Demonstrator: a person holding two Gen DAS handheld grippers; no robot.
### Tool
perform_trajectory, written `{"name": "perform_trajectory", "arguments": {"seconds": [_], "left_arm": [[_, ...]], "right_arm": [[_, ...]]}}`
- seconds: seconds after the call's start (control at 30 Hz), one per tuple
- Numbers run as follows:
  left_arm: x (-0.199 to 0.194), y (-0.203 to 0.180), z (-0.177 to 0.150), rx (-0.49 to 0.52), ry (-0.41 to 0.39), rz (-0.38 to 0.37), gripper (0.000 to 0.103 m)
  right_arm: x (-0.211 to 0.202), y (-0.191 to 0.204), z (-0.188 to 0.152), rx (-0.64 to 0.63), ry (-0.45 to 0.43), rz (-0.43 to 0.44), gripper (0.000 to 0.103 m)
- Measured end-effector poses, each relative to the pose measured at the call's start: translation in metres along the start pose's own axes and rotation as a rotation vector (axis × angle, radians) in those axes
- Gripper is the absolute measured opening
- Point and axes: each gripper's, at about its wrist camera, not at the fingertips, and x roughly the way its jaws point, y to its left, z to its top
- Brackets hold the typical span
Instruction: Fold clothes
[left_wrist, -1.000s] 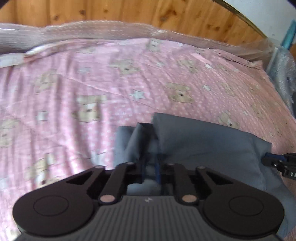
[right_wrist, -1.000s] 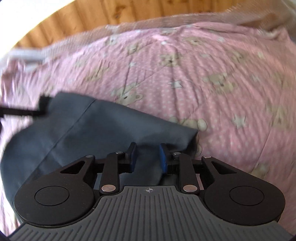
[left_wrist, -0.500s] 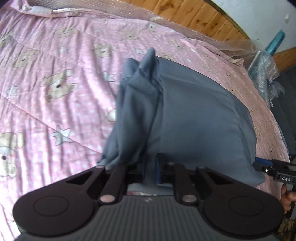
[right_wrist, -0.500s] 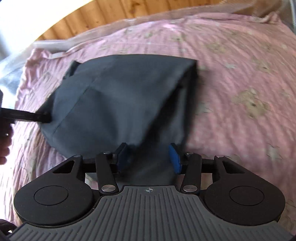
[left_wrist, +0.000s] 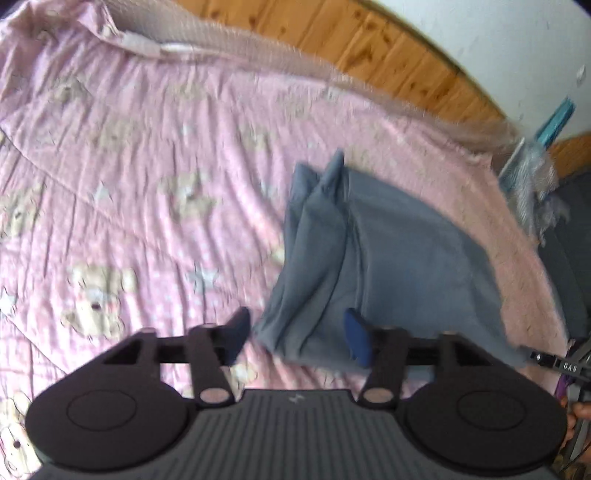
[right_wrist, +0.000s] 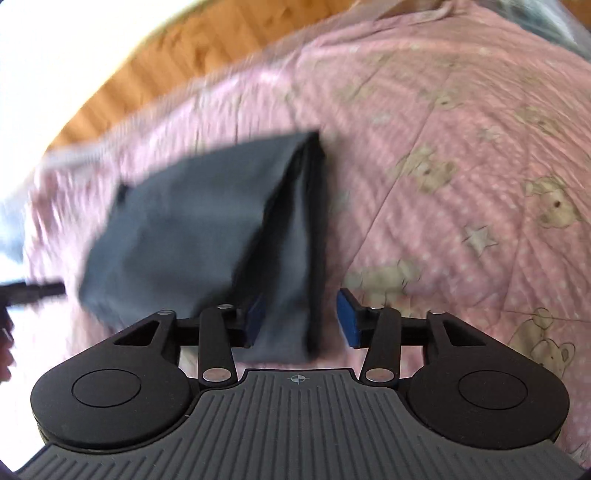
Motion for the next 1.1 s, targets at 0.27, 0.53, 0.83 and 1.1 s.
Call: {"name": "perform_trajectory", "arguments": {"seconds": [0.27, 0.53, 0.83, 1.1], "left_arm": [[0.079, 0.004, 0.035, -0.077, 0.102, -0.022, 0.075], [0.097, -0.005, 0.025, -0.121, 0.064, -0.047, 0.089], [0.072, -0.024, 0.02, 0.017, 0.023, 0.123, 0.065], [0.093, -0.027, 0.018, -0.047, 0.031, 0.101, 0.079]], "right_arm": [[0.047, -0.02, 0.034, 0.205, -0.004, 0.122, 0.072], [0.092, -0.014, 0.037, 0.158, 0.095, 0.16, 0.074], [0.079, 0.012, 0.055, -0.094, 0.059, 0.054, 0.065], [0.106, 0.019, 0.056, -0.107, 0.101, -0.021, 0.075]]}}
